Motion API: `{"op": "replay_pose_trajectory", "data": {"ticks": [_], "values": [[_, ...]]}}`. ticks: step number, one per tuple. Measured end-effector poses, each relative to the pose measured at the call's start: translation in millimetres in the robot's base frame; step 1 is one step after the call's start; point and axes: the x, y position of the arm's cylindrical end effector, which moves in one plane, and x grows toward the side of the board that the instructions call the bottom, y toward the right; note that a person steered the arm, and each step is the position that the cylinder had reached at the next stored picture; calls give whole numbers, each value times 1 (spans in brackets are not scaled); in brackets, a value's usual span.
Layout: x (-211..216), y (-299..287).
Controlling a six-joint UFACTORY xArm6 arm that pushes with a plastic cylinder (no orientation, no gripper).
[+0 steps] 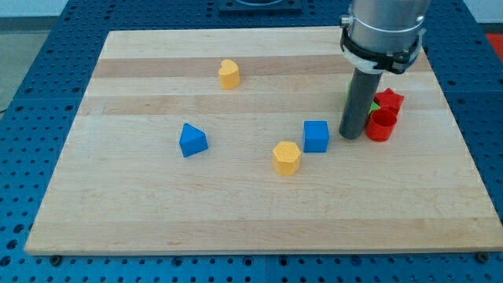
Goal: Move the blue cube towards the top right corner of the board
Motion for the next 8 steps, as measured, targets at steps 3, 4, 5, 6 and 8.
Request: {"op": "replay_pose_trajectory", "data": {"ticks": [3, 4, 5, 6, 8], "values": [[11, -50], [11, -84], [12, -70], [28, -62], [87, -58]]}}
